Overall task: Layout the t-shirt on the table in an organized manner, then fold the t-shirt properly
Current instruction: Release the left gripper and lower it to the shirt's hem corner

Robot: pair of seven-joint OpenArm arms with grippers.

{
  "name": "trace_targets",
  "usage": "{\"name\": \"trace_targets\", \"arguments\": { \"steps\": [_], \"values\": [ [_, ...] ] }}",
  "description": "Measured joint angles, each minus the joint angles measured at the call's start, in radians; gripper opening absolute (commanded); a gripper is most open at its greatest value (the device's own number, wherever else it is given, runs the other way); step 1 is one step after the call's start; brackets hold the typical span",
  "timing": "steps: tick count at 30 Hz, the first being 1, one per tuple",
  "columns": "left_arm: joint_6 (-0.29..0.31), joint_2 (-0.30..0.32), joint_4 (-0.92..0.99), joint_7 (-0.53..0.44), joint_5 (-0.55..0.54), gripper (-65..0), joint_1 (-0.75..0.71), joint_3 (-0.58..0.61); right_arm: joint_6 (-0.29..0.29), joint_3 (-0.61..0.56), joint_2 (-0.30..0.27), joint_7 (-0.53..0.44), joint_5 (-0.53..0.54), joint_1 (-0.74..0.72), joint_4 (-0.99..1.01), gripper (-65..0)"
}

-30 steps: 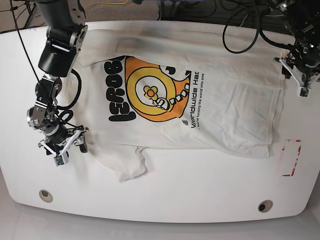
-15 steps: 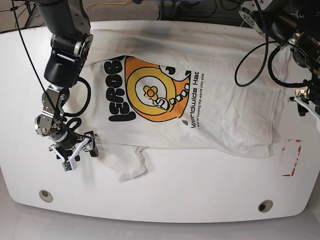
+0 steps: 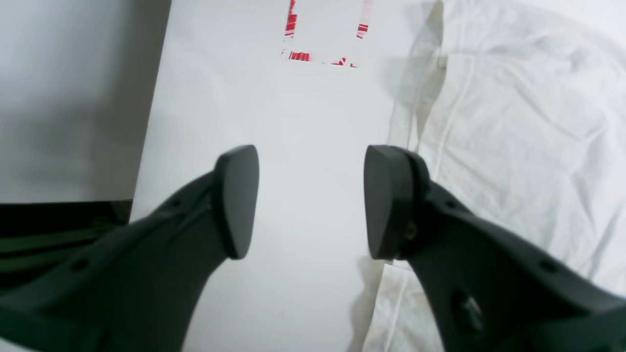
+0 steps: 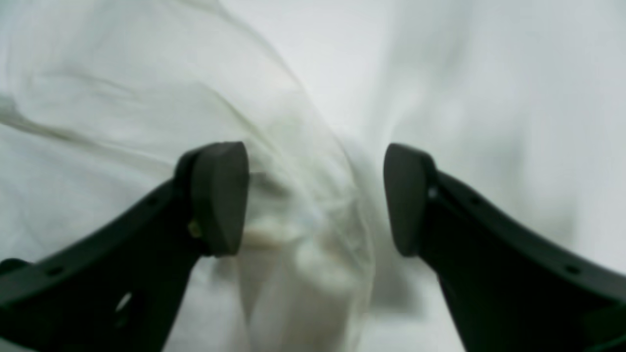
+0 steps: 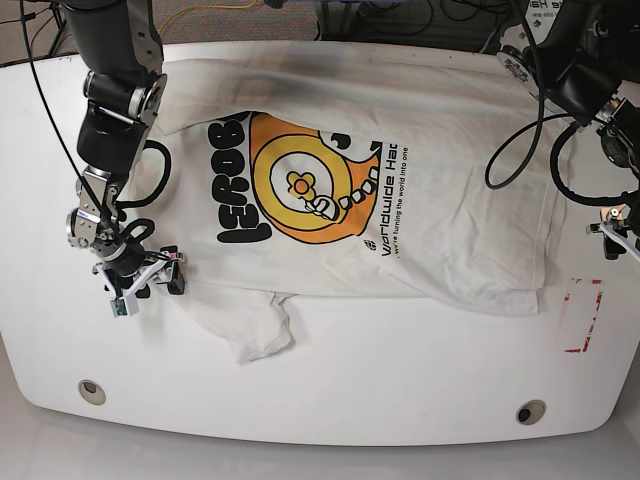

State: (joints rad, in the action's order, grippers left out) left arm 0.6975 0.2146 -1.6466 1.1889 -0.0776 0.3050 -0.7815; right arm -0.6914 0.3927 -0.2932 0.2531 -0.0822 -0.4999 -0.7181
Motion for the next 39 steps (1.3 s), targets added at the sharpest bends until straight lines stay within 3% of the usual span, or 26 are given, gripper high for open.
{"name": "trace_targets", "arguments": {
  "steps": [20, 23, 26, 31, 34, 39],
  "values": [
    [0.000, 0.000, 0.004, 0.000, 0.000, -33.9, -0.013, 0.002, -0.001, -0.001, 0.033, -0.123, 0.015, 0.017, 0.097, -24.7],
    [0.000, 0.000, 0.005, 0.000, 0.003, -33.8, -0.006, 0.002, -0.001, -0.001, 0.030, -0.129, 0.026, 0.024, 0.097, -31.7],
    [0.000, 0.000, 0.024, -0.001, 0.003, -33.8, 0.018, 0.002, 0.000, 0.000, 0.029, -0.128, 0.026, 0.024, 0.097, -43.6],
    [0.000, 0.010, 0.156, -0.056, 0.003, -33.8, 0.073, 0.005, 0.000, -0.002, 0.030, -0.120, 0.025, 0.027, 0.096, -57.7],
    [0.003, 0.025, 0.260, -0.117, -0.001, -33.8, 0.092, 0.010, -0.001, -0.005, 0.031, -0.119, 0.026, 0.027, 0.097, -58.5],
    [-0.055, 0.077, 0.469, -0.220, 0.018, -33.8, 0.138, 0.069, -0.001, -0.005, 0.030, -0.119, 0.021, 0.027, 0.096, -58.5]
  ]
}}
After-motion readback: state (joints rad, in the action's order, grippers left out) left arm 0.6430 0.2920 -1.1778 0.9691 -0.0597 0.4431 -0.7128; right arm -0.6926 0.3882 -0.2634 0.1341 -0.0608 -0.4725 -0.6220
